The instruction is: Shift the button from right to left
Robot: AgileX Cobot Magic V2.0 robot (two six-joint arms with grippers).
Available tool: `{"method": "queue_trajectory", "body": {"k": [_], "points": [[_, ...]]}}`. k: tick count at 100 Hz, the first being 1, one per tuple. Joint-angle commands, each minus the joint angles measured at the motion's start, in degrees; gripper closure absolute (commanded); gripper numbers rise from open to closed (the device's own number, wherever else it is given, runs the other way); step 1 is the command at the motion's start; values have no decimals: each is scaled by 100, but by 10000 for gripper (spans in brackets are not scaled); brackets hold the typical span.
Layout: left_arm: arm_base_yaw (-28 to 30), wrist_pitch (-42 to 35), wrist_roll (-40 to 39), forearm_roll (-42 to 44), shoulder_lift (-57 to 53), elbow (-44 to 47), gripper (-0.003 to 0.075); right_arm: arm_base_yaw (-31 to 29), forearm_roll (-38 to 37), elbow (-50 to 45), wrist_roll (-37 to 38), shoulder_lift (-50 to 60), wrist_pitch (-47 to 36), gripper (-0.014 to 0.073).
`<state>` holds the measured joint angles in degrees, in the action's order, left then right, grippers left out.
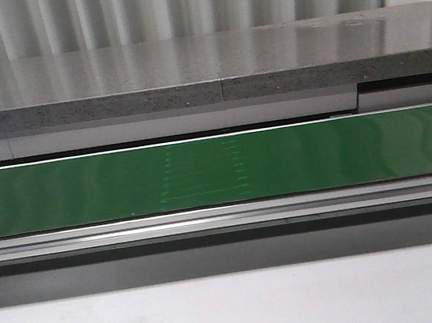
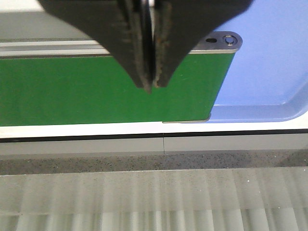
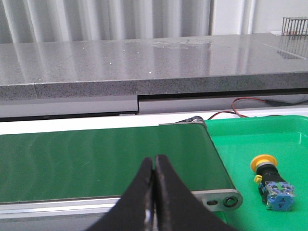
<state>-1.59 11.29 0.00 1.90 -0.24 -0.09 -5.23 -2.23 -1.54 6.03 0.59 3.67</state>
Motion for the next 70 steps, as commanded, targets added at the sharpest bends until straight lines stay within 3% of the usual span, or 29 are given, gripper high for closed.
{"method": "queue_trajectory", "body": {"k": [1, 34, 51, 70], "points": [[12, -437, -48, -13, -209, 142, 740, -20, -66, 95, 2, 88, -399, 661], [12, -437, -48, -13, -209, 142, 740, -20, -72, 181, 2, 83, -252, 661], [12, -437, -48, -13, -209, 142, 740, -25, -371, 1109, 2, -248, 735, 661], [12, -437, -48, -13, -209, 142, 740, -25, -504, 2205, 2, -1379, 1446, 661]]}}
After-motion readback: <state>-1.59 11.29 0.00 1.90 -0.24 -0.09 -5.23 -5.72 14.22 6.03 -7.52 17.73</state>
